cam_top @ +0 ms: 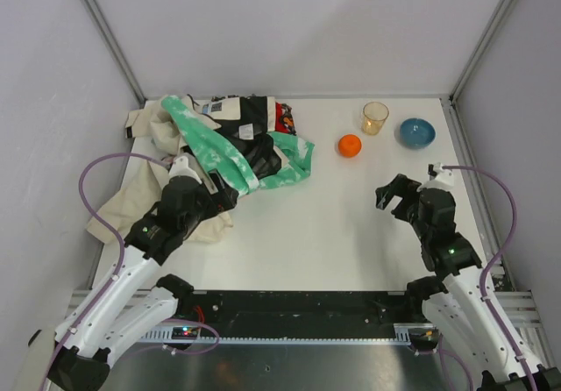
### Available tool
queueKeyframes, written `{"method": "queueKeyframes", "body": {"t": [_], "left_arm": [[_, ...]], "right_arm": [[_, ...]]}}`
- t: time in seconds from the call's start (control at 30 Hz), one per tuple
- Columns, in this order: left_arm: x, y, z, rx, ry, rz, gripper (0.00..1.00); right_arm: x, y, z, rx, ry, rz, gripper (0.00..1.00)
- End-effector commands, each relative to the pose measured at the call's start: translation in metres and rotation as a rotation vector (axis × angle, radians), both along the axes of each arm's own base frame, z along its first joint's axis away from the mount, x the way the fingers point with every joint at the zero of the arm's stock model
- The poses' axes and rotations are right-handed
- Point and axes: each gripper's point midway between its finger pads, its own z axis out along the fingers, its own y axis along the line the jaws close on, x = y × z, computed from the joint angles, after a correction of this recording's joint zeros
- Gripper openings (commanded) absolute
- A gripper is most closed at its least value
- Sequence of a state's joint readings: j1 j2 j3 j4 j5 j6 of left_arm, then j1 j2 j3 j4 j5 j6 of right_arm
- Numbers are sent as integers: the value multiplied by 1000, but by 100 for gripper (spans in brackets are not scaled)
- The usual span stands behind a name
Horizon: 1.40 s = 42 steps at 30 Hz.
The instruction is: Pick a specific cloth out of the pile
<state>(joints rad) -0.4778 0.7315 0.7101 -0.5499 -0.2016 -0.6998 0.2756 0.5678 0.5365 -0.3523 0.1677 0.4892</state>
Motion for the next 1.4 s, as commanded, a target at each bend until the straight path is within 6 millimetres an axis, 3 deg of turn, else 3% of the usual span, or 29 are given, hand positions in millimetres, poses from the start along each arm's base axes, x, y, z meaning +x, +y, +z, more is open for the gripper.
{"method": "queueKeyframes", "body": {"t": [0.0, 0.2, 0.37, 0.57, 0.7, 0.8, 0.9, 1.07, 1.17, 1.37], "left_arm": [[5, -3, 7, -18, -32, 7, 100], [13, -3, 9, -1, -25, 19, 100], [40, -11, 17, 63, -15, 16, 100], [112, -28, 25, 287, 0, -18, 100], [168, -69, 39, 374, -32, -141, 100], [207, -92, 32, 487, -46, -180, 100], [243, -108, 18, 609, -56, -192, 100], [283, -134, -31, 821, -31, -262, 100], [287, -137, -66, 951, 19, -277, 100], [274, -148, -128, 910, 131, -371, 100]], "right_arm": [[4, 1, 14, 47, -84, -19, 99], [7, 2, 17, 60, -110, -19, 99], [13, 7, 15, 46, -115, 12, 99], [19, 10, 11, 32, -104, 35, 99], [23, 11, 2, 25, -73, 43, 99], [26, 15, -4, 28, -54, 64, 99], [29, 17, -9, 27, -36, 75, 99], [35, 19, -19, 21, -7, 82, 99], [37, 21, -23, 19, 4, 87, 99], [41, 26, -30, 22, 25, 107, 99]]}}
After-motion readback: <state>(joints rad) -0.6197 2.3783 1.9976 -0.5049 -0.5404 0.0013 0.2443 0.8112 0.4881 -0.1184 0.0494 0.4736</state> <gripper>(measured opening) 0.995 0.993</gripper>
